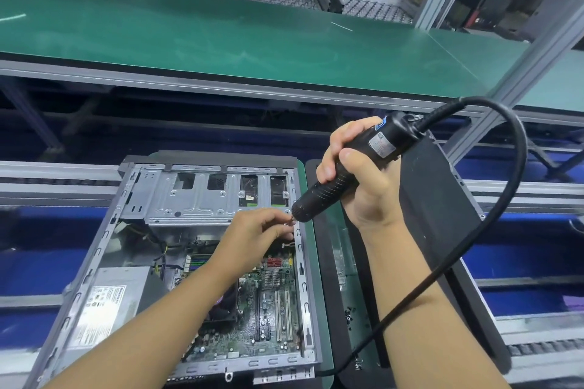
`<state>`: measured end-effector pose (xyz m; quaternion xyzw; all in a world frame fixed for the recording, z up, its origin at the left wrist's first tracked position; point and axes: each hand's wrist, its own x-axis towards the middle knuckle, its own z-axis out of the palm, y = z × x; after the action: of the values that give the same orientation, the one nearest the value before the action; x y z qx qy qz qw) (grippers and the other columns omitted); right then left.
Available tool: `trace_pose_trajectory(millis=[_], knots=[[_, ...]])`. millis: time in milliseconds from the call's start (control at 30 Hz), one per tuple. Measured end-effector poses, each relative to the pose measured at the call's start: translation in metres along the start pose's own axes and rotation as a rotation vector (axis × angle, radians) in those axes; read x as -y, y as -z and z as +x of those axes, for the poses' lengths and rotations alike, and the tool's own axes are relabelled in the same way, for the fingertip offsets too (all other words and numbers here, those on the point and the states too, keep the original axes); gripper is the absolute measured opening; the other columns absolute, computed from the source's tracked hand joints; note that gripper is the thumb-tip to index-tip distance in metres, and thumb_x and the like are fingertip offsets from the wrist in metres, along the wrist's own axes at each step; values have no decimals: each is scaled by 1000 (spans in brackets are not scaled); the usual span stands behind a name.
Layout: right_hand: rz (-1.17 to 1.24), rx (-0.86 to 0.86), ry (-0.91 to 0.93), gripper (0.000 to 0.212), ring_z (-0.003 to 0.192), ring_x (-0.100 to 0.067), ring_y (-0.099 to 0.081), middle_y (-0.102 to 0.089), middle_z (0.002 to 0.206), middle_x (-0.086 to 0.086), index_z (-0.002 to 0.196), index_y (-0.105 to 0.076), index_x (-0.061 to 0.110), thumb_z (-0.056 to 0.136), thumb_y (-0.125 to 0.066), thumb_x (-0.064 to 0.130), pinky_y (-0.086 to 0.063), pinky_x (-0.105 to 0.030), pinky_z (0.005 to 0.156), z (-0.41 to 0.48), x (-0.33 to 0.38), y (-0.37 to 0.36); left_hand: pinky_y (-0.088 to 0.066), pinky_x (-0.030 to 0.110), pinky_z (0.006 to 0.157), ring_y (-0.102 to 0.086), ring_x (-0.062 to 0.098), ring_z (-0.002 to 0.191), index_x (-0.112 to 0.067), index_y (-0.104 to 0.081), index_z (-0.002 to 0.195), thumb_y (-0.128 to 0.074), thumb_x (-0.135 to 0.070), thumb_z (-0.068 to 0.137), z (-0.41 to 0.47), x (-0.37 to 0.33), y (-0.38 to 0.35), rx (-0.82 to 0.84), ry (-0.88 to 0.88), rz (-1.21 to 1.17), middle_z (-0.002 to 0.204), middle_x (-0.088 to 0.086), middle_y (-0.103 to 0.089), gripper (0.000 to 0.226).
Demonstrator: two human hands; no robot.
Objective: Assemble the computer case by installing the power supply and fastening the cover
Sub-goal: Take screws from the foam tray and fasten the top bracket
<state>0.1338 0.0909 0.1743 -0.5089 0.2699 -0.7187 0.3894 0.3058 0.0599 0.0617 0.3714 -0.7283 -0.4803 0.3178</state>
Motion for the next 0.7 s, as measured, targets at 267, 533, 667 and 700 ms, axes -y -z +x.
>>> trace_pose_trajectory(millis=[267, 533, 667, 700], knots=[[-18, 22, -20, 20, 53, -23, -54, -57, 83, -9, 92, -61, 18, 80, -58, 1, -49, -35, 60, 7, -10, 4, -49, 12, 85, -70, -2, 90, -22, -76, 97, -70, -9, 90, 8, 4, -8, -68, 61, -30, 87, -18, -76, 17], [-46, 28, -44, 19, 54, -24, -55, -57, 82, -10, 92, -60, 16, 81, -57, 0, -49, -37, 60, 16, -25, 5, -39, 8, 63, -60, -6, 69, -24, -77, 100, -71, -20, 91, 14, 10, -7, -116, 42, 91, 74, -28, -68, 11], [-47, 22, -28, 21, 53, -25, -55, -57, 81, -9, 90, -62, 17, 79, -57, 0, -49, -37, 61, 21, -27, 7, -40, 5, 85, -55, -13, 99, -34, -65, 119, -73, -33, 88, 15, 6, -3, -155, 1, 170, 100, -32, -62, 32], [-44, 17, -22, 21, 53, -25, -55, -57, 80, -9, 90, -62, 17, 79, -57, 0, -49, -37, 61, 23, -27, 7, -38, 4, 85, -54, -10, 103, -37, -61, 119, -72, -36, 87, 13, 6, -2, -194, -20, 162, 103, -32, -60, 34]])
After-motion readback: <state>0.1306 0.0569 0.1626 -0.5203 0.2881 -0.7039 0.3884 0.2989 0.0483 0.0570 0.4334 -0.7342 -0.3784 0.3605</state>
